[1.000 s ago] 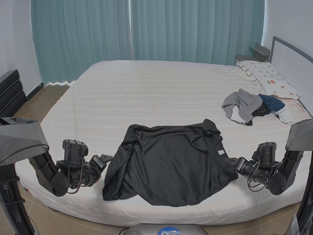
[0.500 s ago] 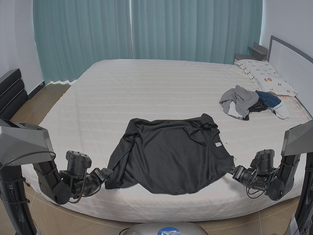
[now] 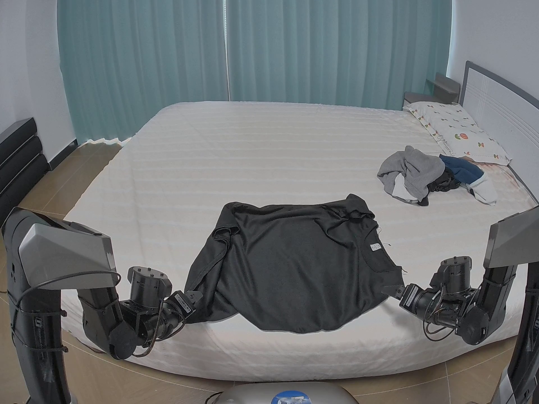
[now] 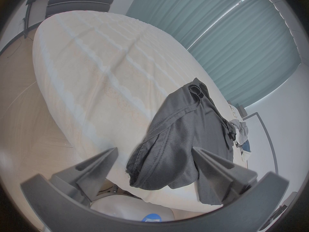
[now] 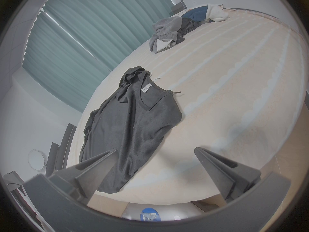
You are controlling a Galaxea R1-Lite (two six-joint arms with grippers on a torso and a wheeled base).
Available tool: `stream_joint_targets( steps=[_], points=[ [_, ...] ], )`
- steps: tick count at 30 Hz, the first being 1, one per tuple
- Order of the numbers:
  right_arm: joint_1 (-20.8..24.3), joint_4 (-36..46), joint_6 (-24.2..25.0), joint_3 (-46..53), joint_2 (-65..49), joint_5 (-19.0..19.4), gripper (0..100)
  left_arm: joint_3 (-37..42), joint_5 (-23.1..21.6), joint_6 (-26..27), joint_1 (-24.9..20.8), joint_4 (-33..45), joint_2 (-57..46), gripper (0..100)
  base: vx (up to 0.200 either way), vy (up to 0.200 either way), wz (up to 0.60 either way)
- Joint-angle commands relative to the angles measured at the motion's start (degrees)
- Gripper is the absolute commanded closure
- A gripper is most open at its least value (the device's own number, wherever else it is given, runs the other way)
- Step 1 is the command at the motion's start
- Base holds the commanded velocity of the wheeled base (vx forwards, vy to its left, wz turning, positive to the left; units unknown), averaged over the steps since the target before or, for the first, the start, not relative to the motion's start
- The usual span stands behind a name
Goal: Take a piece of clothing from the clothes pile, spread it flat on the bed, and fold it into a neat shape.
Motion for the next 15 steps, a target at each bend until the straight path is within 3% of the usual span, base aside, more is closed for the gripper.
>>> stream_joint_targets(
  steps=[1, 7, 15],
  points=[
    [0.1, 0.0, 0.0, -0.1, 0.1, 0.0, 0, -0.2, 0.0, 0.0, -0.8, -0.1, 0.9, 100, 0.0, 0.0, 0.0],
    [0.1, -0.1, -0.1, -0.2, 0.3, -0.2, 0, 0.0, 0.2, -0.1, 0.0, -0.4, 0.9, 100, 0.0, 0.0, 0.0],
    [-0.2, 0.1, -0.2, -2.4, 1.1, -0.2, 0, -0.1, 0.2, -0.6, 4.3, -0.3, -2.0, 100, 0.0, 0.0, 0.0]
  ],
)
